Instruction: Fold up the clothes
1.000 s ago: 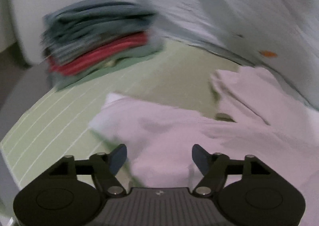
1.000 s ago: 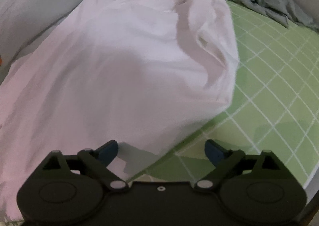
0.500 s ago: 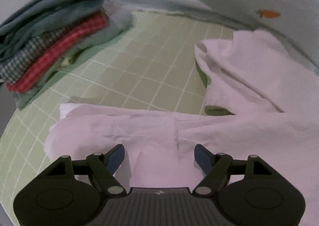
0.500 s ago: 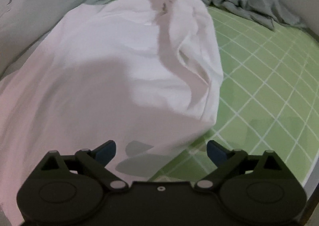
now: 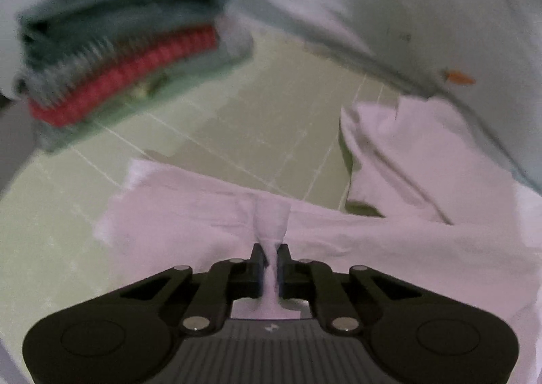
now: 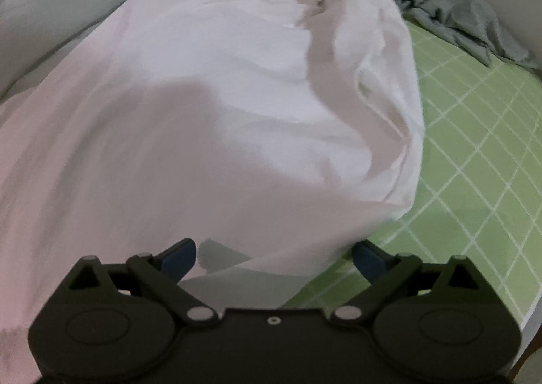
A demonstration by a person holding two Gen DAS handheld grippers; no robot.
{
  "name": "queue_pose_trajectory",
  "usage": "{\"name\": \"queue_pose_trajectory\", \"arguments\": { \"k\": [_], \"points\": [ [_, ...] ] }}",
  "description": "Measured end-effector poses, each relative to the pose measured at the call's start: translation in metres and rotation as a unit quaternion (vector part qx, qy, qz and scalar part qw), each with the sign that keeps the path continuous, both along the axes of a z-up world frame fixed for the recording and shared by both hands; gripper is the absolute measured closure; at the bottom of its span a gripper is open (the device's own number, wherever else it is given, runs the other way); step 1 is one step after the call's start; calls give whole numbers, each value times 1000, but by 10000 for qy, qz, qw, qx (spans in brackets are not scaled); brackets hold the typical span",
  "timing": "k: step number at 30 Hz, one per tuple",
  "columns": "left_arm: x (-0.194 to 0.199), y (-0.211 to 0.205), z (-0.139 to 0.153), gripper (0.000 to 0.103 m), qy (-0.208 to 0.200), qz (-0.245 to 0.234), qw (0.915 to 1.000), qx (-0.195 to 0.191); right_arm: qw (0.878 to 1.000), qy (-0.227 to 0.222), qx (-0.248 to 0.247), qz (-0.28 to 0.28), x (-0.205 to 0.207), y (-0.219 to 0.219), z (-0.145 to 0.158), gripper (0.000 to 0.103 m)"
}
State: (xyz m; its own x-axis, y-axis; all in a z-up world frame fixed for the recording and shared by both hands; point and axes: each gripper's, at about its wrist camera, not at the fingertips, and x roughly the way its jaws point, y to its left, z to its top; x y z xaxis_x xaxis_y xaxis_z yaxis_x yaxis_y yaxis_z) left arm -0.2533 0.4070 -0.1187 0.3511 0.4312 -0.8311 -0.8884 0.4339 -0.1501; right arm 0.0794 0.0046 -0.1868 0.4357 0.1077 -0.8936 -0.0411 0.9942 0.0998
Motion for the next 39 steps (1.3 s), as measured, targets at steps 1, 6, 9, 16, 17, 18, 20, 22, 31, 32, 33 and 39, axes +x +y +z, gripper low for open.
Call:
{"name": "queue_pose_trajectory", "arguments": {
  "k": [1,6,9,16,17,18,20,22,31,32,33,39],
  "points": [
    [-9,-6,9,97,-6,77,9999,128,10000,2,-9,52,-2,1,0,3],
    [-66,-32,34,100,-54,715,9962,490,9993,-57,-156,340,-13,7,-2,2],
    [-100,-40,32,100,46,1002,9940,439,9982,-131,-264,523,-21,14,-3,2],
    [-156,-58,7,100,548,1540,9863,238,9968,-227,-218,729,-37,6,-2,1],
    [-162,-57,5,100,558,1631,9848,198,9966,-218,-226,764,-39,3,-2,1],
    [-167,-57,4,100,528,1700,9839,184,9963,-210,-234,799,-41,0,-3,1],
    [-174,-57,4,99,501,1821,9819,162,9964,-179,-212,798,-44,-2,-2,1],
    [-171,-59,4,89,630,1859,9804,166,9969,-167,-118,763,-44,-9,-1,1],
    [-139,-82,20,35,680,1497,9849,551,9963,-782,284,236,-21,-55,29,1],
    [-135,-83,22,34,681,1452,9854,572,9953,-887,343,154,-14,-61,33,1],
    [-131,-84,23,32,682,1414,9858,589,9945,-979,376,65,-4,-68,37,1],
    [-105,-97,36,31,589,1166,9893,650,9865,-1496,441,-505,65,-96,51,1]
  ]
}}
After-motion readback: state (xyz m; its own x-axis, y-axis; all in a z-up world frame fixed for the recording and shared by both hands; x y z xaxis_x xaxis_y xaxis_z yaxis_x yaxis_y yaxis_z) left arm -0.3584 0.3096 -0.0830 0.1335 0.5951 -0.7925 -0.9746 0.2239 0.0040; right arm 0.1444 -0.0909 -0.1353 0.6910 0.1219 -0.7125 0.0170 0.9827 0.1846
